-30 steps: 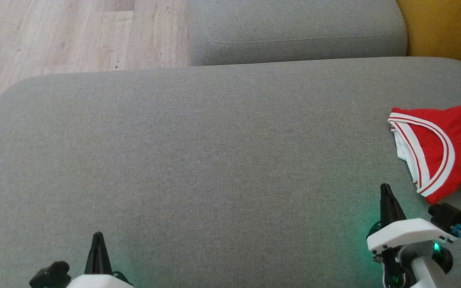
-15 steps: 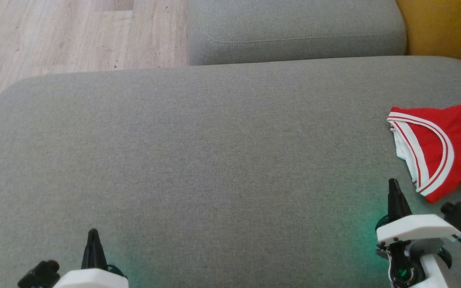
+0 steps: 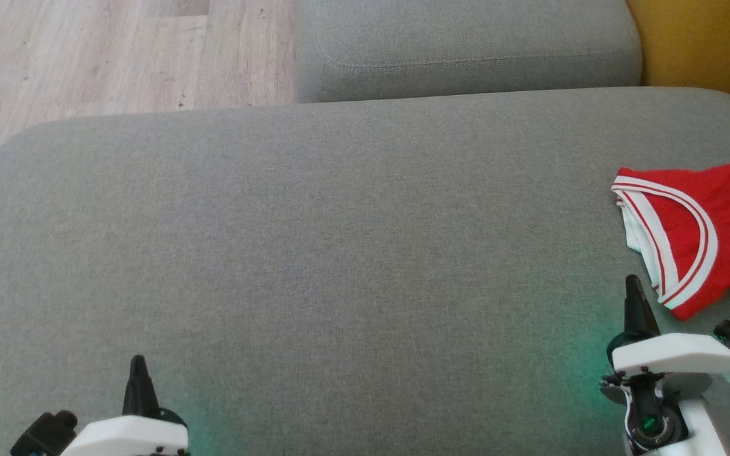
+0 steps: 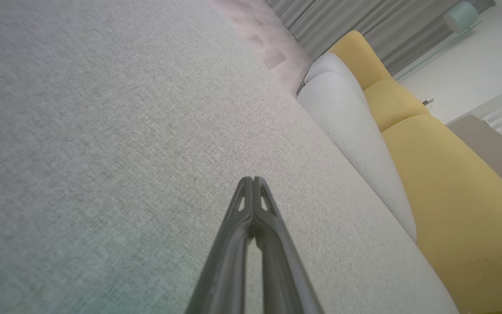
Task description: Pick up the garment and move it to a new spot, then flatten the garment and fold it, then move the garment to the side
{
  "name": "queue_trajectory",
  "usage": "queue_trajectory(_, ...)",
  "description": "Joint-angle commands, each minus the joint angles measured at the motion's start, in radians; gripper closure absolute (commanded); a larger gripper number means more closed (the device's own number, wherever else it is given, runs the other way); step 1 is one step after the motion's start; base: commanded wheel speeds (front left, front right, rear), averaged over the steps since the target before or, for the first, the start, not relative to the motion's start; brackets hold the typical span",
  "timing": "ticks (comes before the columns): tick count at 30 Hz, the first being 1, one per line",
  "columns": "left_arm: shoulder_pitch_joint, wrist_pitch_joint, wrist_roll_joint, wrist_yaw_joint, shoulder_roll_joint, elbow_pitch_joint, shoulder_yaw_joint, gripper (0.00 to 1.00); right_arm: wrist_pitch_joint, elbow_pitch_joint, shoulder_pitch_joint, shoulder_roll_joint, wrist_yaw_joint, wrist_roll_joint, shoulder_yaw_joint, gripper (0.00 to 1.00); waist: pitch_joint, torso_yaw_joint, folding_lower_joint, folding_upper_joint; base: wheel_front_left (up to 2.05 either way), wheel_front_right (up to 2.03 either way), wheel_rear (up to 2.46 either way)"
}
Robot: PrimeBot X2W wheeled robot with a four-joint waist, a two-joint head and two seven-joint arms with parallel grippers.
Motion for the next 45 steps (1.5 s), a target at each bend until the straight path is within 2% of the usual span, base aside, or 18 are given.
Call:
queue_trajectory(1,-0.057,0.005,-0.023,-0.004,0.004,-0.039,0.023,1.0,0.006,-0.045,-0.015,-0.003,0.0,0.026,0.004,1.0,0.0,0.0,0.0,0.0,0.0,0.0,0.0)
queue_trajectory(45,-0.095,0.135,-0.512,-0.044,0.005,-0.126,0.09,1.0,0.133,-0.209,0.024,-0.005,-0.001,0.522,-0.047,1.0,0.006,-0.011,0.0,0.0,0.0,0.0,0.0)
